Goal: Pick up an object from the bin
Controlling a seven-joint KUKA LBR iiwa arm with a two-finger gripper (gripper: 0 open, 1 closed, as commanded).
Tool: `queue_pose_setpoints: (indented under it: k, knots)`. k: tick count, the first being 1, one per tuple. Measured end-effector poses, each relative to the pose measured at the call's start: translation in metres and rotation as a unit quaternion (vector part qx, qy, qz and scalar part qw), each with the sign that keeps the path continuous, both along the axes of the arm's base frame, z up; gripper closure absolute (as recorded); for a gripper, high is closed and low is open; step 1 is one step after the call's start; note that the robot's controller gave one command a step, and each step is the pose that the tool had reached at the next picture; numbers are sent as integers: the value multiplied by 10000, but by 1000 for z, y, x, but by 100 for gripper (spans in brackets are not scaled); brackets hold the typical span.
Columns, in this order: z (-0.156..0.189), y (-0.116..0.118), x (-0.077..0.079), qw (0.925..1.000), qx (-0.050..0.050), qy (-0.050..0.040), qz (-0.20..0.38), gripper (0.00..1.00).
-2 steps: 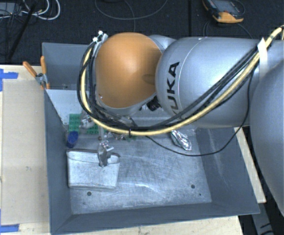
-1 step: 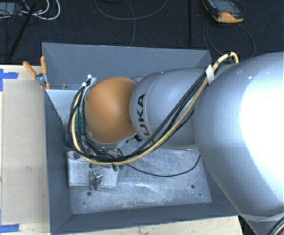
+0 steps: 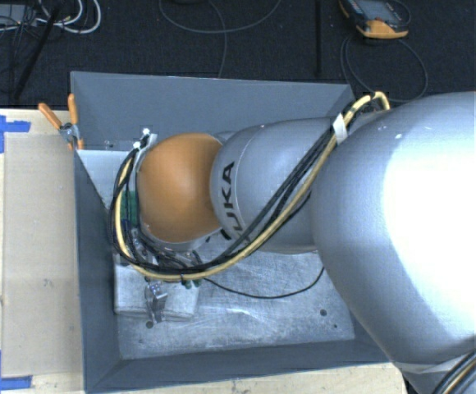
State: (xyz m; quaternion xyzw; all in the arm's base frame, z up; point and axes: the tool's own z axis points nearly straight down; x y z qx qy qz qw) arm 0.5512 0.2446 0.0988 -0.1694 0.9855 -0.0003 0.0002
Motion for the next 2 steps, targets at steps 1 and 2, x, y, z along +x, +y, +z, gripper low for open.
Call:
queue_pose_setpoints:
  k: [1, 2]
  knots:
    - [-3, -1, -4, 9999, -34, 108, -13, 100]
    - [178, -20, 46, 9836, 9, -31, 1803, 100]
